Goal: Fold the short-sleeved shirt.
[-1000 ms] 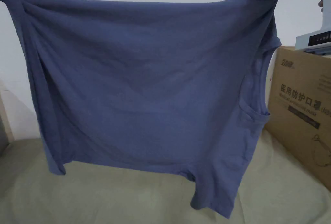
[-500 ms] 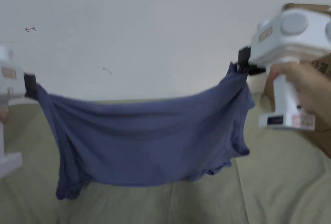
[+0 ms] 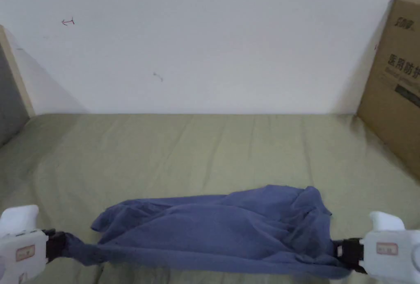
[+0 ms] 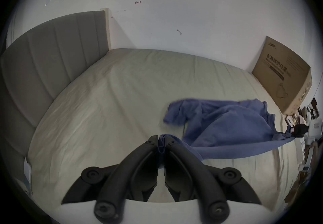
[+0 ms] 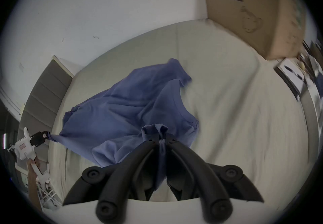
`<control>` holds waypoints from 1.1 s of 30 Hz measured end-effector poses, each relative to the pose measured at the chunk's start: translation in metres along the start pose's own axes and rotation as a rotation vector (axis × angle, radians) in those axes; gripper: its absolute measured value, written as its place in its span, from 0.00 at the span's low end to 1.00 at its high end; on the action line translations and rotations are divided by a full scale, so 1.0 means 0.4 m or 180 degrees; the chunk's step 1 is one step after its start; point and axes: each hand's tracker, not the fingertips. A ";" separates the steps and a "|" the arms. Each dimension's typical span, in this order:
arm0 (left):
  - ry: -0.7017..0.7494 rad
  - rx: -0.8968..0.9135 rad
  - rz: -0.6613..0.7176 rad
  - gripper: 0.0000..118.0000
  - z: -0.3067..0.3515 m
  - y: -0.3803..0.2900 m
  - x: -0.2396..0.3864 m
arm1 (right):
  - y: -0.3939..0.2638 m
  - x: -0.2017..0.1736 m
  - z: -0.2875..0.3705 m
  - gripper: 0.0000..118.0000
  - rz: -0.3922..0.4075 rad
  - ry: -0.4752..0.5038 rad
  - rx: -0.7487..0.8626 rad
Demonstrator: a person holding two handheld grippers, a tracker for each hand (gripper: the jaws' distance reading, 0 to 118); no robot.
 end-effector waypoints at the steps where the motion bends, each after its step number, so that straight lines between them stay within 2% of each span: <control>1: -0.0035 0.0004 0.0077 0.04 0.036 -0.039 -0.008 | -0.043 0.010 0.032 0.04 0.0025 0.0055 -0.0045; 5: -0.0102 -0.0075 0.0177 0.04 0.201 -0.192 -0.044 | -0.207 0.029 0.193 0.04 0.0024 0.0053 -0.0231; 7: -0.0091 -0.0080 0.0210 0.04 0.281 -0.253 -0.062 | -0.274 0.041 0.277 0.04 -0.0101 0.0150 -0.0153; 12: -0.0056 -0.0128 0.0117 0.04 0.446 -0.390 -0.123 | -0.466 0.057 0.422 0.04 -0.0035 0.0082 -0.0052; 14: 0.0001 -0.0205 0.0080 0.04 0.484 -0.441 -0.135 | -0.537 0.068 0.435 0.04 -0.0116 0.0185 -0.0139; 20: -0.0050 -0.0219 0.0222 0.04 0.543 -0.558 -0.173 | -0.678 0.098 0.457 0.04 -0.0116 0.0081 -0.0331; 21: -0.0041 -0.0220 0.0221 0.04 0.545 -0.568 -0.176 | -0.684 0.109 0.452 0.04 -0.0153 0.0063 -0.0335; 23: -0.0075 -0.0244 0.0197 0.04 0.545 -0.589 -0.177 | -0.694 0.123 0.448 0.04 -0.0381 0.0105 -0.0292; 24: -0.0075 -0.0237 0.0204 0.07 0.541 -0.599 -0.172 | -0.695 0.126 0.447 0.05 -0.0455 0.0154 -0.0251; 25: -0.0043 -0.0267 0.0181 0.16 0.541 -0.605 -0.167 | -0.695 0.124 0.448 0.10 -0.0493 0.0111 -0.0261; 26: -0.0027 -0.0272 0.0192 0.44 0.543 -0.612 -0.166 | -0.695 0.121 0.449 0.27 -0.0441 0.0076 -0.0279; 27: -0.0083 -0.0297 0.0231 0.71 0.544 -0.617 -0.167 | -0.697 0.116 0.453 0.49 -0.0306 0.0037 -0.0271; 28: -0.0156 -0.0302 0.0302 0.90 0.551 -0.623 -0.167 | -0.696 0.110 0.458 0.75 -0.0183 -0.0011 -0.0277; 29: -0.0268 -0.0218 0.0379 0.99 0.567 -0.628 -0.166 | -0.697 0.103 0.469 0.93 -0.0041 -0.0064 -0.0264; 30: -0.0334 -0.0113 0.0409 0.99 0.590 -0.631 -0.166 | -0.700 0.090 0.492 0.95 0.0073 -0.0080 -0.0156; 33: -0.0372 -0.0088 0.0477 0.99 0.624 -0.634 -0.197 | -0.689 0.056 0.547 0.90 0.0364 -0.0068 0.0050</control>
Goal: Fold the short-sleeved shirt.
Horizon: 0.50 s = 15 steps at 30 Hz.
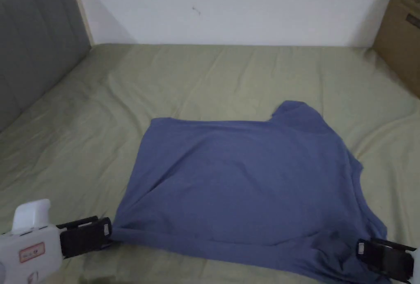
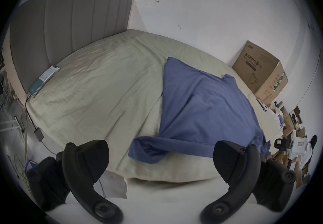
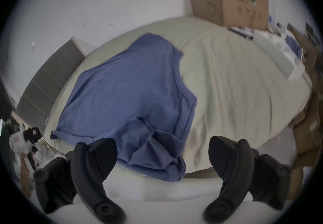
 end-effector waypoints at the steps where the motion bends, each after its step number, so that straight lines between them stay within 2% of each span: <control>1: -0.0002 -0.0020 0.0025 0.98 0.010 -0.003 0.000 | 0.003 -0.013 0.018 0.84 0.0065 0.0030 0.0060; 2: 0.0020 -0.0073 0.0057 0.92 0.013 -0.002 -0.003 | 0.006 -0.026 0.038 0.66 0.0128 0.0101 0.0159; 3: 0.0059 -0.0078 0.0079 0.78 0.024 -0.014 -0.004 | 0.006 -0.040 0.056 0.44 0.0159 0.0164 0.0258; 4: 0.0054 -0.0045 0.0102 0.57 0.032 -0.031 -0.008 | 0.006 -0.053 0.066 0.23 0.0184 0.0170 0.0277; 5: 0.0071 -0.0054 0.0103 0.24 0.033 -0.047 -0.010 | 0.002 -0.070 0.078 0.09 0.0187 0.0169 0.0302; 6: 0.0191 -0.0132 0.0100 0.09 0.033 -0.071 -0.005 | -0.001 -0.080 0.083 0.07 0.0175 0.0208 0.0322; 7: 0.0264 -0.0182 0.0011 0.06 0.030 -0.088 -0.004 | 0.000 -0.088 0.086 0.00 0.0147 0.0211 0.0299; 9: 0.0353 -0.0180 -0.0062 0.00 0.032 -0.118 -0.003 | -0.002 -0.098 0.091 0.00 0.0121 0.0352 0.0292; 15: 0.0331 -0.0083 0.0149 0.00 0.019 -0.117 -0.001 | 0.013 -0.131 0.102 0.00 0.0252 0.0399 0.0296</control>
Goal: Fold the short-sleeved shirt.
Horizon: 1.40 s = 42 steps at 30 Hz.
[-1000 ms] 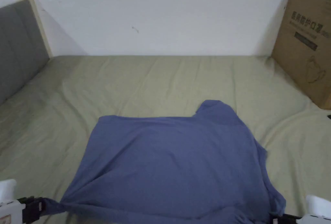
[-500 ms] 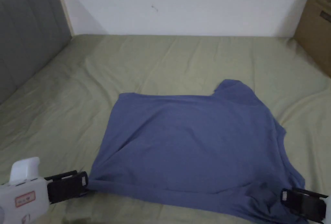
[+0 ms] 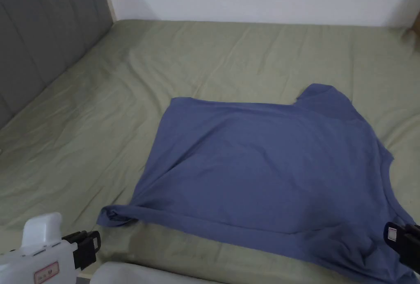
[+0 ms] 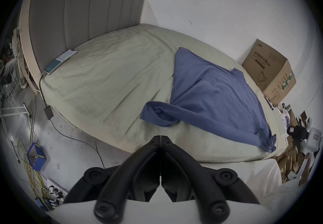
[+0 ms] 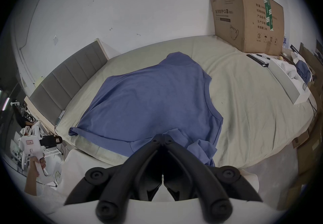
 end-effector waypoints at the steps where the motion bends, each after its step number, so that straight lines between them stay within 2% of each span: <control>1: 0.0000 0.0008 -0.0003 0.00 -0.007 0.010 -0.001 | 0.001 0.001 -0.002 0.00 -0.0003 0.0004 -0.0008; 3: 0.0090 0.0150 -0.0076 0.01 -0.018 0.034 -0.003 | -0.001 0.005 -0.016 0.00 -0.0010 0.0003 -0.0039; 4: 0.0156 0.0204 -0.0154 0.13 -0.026 0.049 -0.007 | -0.004 0.007 -0.019 0.00 -0.0007 -0.0006 -0.0059; 5: 0.0194 0.0193 -0.0146 0.42 -0.046 0.067 -0.014 | -0.009 0.009 -0.023 0.00 -0.0002 -0.0016 -0.0086; 6: 0.0221 0.0128 -0.0133 0.66 -0.074 0.086 -0.023 | -0.016 0.020 -0.035 0.00 -0.0016 -0.0027 -0.0109; 7: 0.0280 0.0062 -0.0108 0.83 -0.098 0.101 -0.029 | -0.021 0.028 -0.041 0.00 -0.0044 -0.0027 -0.0141; 8: 0.0338 0.0006 -0.0088 0.89 -0.127 0.110 -0.031 | -0.026 0.033 -0.046 0.00 -0.0088 -0.0036 -0.0184; 11: 0.0422 -0.0279 -0.0218 0.88 -0.203 0.119 -0.045 | -0.041 0.051 -0.056 0.00 -0.0189 -0.0052 -0.0246; 13: 0.0459 -0.0463 -0.0284 0.80 -0.227 0.112 -0.053 | -0.047 0.061 -0.054 0.00 -0.0199 -0.0091 -0.0264; 14: 0.0374 -0.0462 -0.0218 0.62 -0.225 0.109 -0.057 | -0.048 0.054 -0.046 0.00 -0.0201 -0.0126 -0.0269; 16: 0.0178 -0.0350 -0.0122 0.42 -0.218 0.098 -0.048 | -0.049 0.065 -0.042 0.00 -0.0230 -0.0178 -0.0289; 17: 0.0179 -0.0307 -0.0243 0.20 -0.213 0.096 -0.035 | -0.051 0.073 -0.040 0.00 -0.0255 -0.0196 -0.0299; 18: 0.0067 -0.0298 -0.0363 0.03 -0.214 0.095 -0.026 | -0.053 0.087 -0.043 0.00 -0.0289 -0.0212 -0.0307; 22: 0.0063 -0.0309 -0.0253 0.03 -0.175 0.086 0.029 | -0.061 0.123 -0.027 0.00 -0.0365 -0.0366 -0.0278; 23: 0.0092 -0.0192 -0.0202 0.03 -0.157 0.087 0.038 | -0.062 0.134 -0.022 0.09 -0.0366 -0.0413 -0.0265; 24: 0.0077 -0.0179 -0.0187 0.03 -0.146 0.090 0.040 | -0.064 0.147 -0.020 0.31 -0.0348 -0.0438 -0.0269; 26: 0.0087 -0.0159 -0.0162 0.03 -0.127 0.097 0.048 | -0.069 0.168 -0.026 0.88 -0.0254 -0.0528 -0.0365; 27: 0.0069 -0.0133 -0.0166 0.03 -0.117 0.099 0.044 | -0.076 0.175 -0.036 0.93 -0.0221 -0.0581 -0.0431; 30: 0.0053 -0.0092 -0.0216 0.03 -0.094 0.109 0.063 | -0.090 0.187 -0.066 0.90 -0.0181 -0.0554 -0.0473; 34: 0.0030 -0.0057 -0.0247 0.03 -0.086 0.125 0.071 | -0.094 0.197 -0.138 0.89 -0.0255 -0.0567 -0.0652; 35: 0.0022 -0.0053 -0.0237 0.03 -0.091 0.128 0.064 | -0.093 0.197 -0.150 0.77 -0.0289 -0.0513 -0.0703; 37: 0.0033 -0.0063 -0.0245 0.03 -0.090 0.130 0.068 | -0.093 0.193 -0.158 0.21 -0.0421 -0.0313 -0.0665; 38: 0.0035 -0.0067 -0.0256 0.03 -0.088 0.129 0.068 | -0.095 0.186 -0.167 0.09 -0.0327 -0.0252 -0.0686; 40: 0.0042 -0.0079 -0.0255 0.03 -0.092 0.129 0.059 | -0.092 0.178 -0.184 0.06 -0.0222 -0.0311 -0.0831; 42: 0.0041 -0.0092 -0.0238 0.03 -0.091 0.127 0.057 | -0.091 0.184 -0.183 0.04 -0.0293 -0.0289 -0.0813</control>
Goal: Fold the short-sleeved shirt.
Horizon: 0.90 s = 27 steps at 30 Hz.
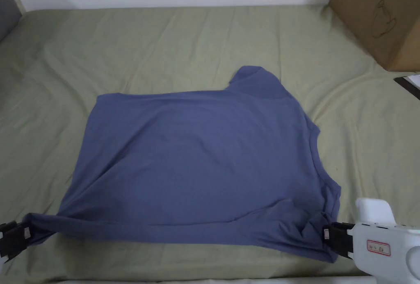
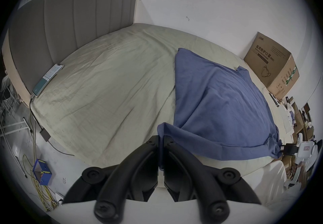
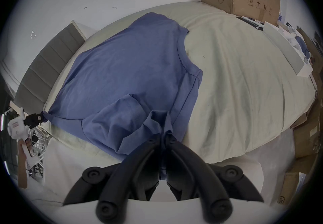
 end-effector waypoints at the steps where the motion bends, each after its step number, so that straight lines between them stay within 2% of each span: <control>1: 0.0007 -0.0013 0.0007 0.03 -0.004 -0.001 -0.006 | 0.002 0.005 0.007 0.04 -0.0028 0.0044 0.0010; 4: 0.0023 -0.0061 -0.0008 0.03 0.001 0.002 -0.008 | 0.016 0.010 0.044 0.03 -0.0120 0.0054 0.0102; 7: 0.0027 -0.0031 -0.0098 0.03 0.017 0.026 0.000 | 0.053 -0.006 0.099 0.03 0.0074 -0.0100 0.0280; 10: 0.0101 0.0029 -0.0217 0.03 0.024 0.086 0.013 | 0.125 -0.007 0.130 0.03 0.0152 -0.0081 0.0401; 15: 0.0186 0.0158 -0.0556 0.03 -0.039 0.255 0.048 | 0.313 -0.032 0.081 0.03 0.0406 -0.0171 0.0524; 20: 0.0281 -0.0252 -0.0967 0.03 -0.251 0.371 0.095 | 0.441 -0.018 -0.125 0.03 0.0309 -0.0364 0.0225; 22: 0.0254 -0.0423 -0.1009 0.05 -0.326 0.376 0.102 | 0.449 -0.004 -0.189 0.03 0.0057 -0.0409 0.0106; 23: 0.0348 -0.0480 -0.0998 0.16 -0.347 0.372 0.104 | 0.450 0.000 -0.210 0.04 -0.0034 -0.0449 0.0088; 24: 0.0378 -0.0488 -0.0998 0.35 -0.361 0.369 0.104 | 0.448 0.012 -0.227 0.10 -0.0126 -0.0494 0.0083; 25: 0.0356 -0.0494 -0.0967 0.59 -0.357 0.361 0.102 | 0.444 0.015 -0.226 0.28 -0.0039 -0.0455 0.0115; 26: 0.0242 -0.0457 -0.0848 0.87 -0.344 0.353 0.093 | 0.439 0.018 -0.220 0.68 -0.0006 -0.0437 0.0131; 27: 0.0123 -0.0373 -0.0740 0.96 -0.331 0.347 0.087 | 0.432 0.019 -0.210 0.89 0.0011 -0.0430 0.0138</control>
